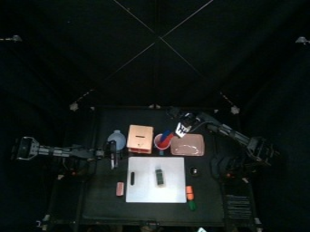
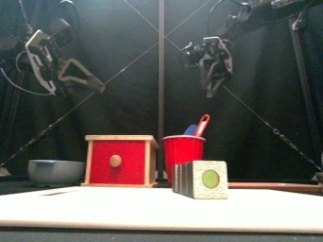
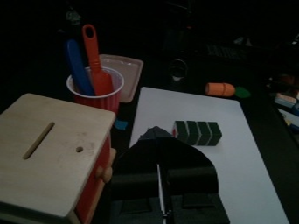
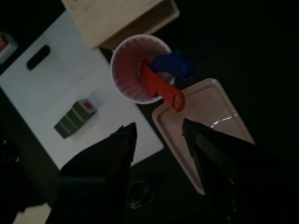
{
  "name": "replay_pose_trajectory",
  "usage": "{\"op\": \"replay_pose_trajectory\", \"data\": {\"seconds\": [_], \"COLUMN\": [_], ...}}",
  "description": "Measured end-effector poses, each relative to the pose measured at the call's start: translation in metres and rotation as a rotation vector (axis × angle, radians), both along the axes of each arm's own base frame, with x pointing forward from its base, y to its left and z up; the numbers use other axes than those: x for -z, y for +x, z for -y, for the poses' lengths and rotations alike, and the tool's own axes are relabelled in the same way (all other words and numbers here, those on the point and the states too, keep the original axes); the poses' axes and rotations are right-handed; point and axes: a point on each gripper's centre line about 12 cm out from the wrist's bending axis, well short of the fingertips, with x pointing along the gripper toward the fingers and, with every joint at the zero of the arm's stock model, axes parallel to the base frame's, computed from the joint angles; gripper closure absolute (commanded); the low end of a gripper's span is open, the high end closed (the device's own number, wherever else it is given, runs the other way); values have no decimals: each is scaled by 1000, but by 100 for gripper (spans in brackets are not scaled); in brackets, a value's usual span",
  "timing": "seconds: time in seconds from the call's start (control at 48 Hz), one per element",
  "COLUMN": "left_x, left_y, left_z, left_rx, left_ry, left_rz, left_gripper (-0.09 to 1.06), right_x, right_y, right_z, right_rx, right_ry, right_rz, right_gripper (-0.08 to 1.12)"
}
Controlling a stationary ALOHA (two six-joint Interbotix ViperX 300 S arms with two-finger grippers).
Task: Place sushi on board then cut the sushi with the knife then place the pieces on the plate
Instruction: Pick knife at handle with right hand
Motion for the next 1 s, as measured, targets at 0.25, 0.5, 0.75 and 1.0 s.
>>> {"op": "replay_pose_trajectory", "data": {"seconds": [0.25, 0.5, 0.75, 1.0], "left_x": [0, 0, 0, 0], "left_y": [0, 0, -1, -1], "left_z": [-1, -4, -6, -8], "left_rx": [-11, -24, -32, -41], "left_ry": [-14, -18, -18, -18], "left_rz": [1, 3, 3, 3], "left_gripper": [100, 100, 100, 100], "right_x": [31, 49, 51, 64], "right_y": [6, 20, 33, 42], "right_z": [36, 51, 53, 43], "right_rx": [-74, -145, -181, -223], "right_ry": [81, 138, 191, 235], "right_rz": [-83, -156, -179, -224], "right_gripper": [22, 22, 22, 22]}}
